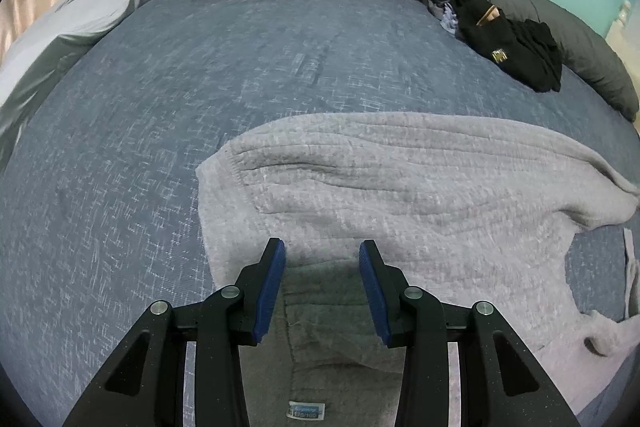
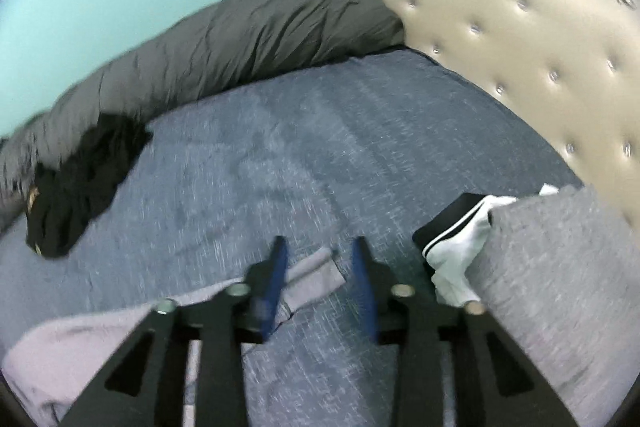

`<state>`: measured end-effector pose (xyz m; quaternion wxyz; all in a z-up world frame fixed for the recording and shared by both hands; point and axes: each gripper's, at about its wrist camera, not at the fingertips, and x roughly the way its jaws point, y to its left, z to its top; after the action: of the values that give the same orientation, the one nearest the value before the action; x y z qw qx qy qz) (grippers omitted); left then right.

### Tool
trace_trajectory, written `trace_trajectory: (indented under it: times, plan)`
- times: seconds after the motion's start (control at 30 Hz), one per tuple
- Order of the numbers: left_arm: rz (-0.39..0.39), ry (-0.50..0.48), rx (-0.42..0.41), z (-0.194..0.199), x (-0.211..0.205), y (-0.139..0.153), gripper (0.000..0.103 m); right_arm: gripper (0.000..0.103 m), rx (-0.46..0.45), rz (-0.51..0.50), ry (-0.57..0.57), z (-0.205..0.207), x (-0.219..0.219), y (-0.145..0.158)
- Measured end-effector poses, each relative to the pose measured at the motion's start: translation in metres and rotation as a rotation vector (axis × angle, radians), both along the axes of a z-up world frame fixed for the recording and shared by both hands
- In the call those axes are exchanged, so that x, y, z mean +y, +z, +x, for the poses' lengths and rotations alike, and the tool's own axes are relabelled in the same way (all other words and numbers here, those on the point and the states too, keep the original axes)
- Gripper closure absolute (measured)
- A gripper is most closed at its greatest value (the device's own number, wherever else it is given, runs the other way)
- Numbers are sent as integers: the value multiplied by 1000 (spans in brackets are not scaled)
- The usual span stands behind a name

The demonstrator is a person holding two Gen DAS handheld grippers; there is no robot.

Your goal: Fold clothes

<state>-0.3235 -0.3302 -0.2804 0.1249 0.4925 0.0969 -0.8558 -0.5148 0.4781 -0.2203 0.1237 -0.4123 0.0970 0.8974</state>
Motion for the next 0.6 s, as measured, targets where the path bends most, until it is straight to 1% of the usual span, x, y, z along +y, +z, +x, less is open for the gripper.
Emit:
trace_trajectory:
  times: [0.03,0.07,0.13,0.23,0.27,0.33,0.4,0.5,0.6]
  plan:
    - [1,0,1,0,0,0,60,64,8,-24,11,3,1,-2]
    - [3,-1,2,1,0,0,58,64,-4,-26,31,4,-3,-5]
    - [6,-1,4,1,0,1,57,64,-32,5,70,5,-11,-10]
    - [13,-1,6,5,0,3,56,63,-40,-19,128,10,-21,-14]
    - [14,-1,8,7,0,5,56,61,-42,-19,141,14,-24,-16]
    - [18,-1,13,11,0,9,56,60,-63,-35,162,20,-30,-24]
    - [23,1,16,15,0,12,55,59,-74,-73,174,29,-33,-32]
    - [45,0,16,24,-1,17,49,55,-90,-148,209,51,-42,-47]
    - [67,-6,16,36,0,22,48,55,-111,-203,263,76,-54,-59]
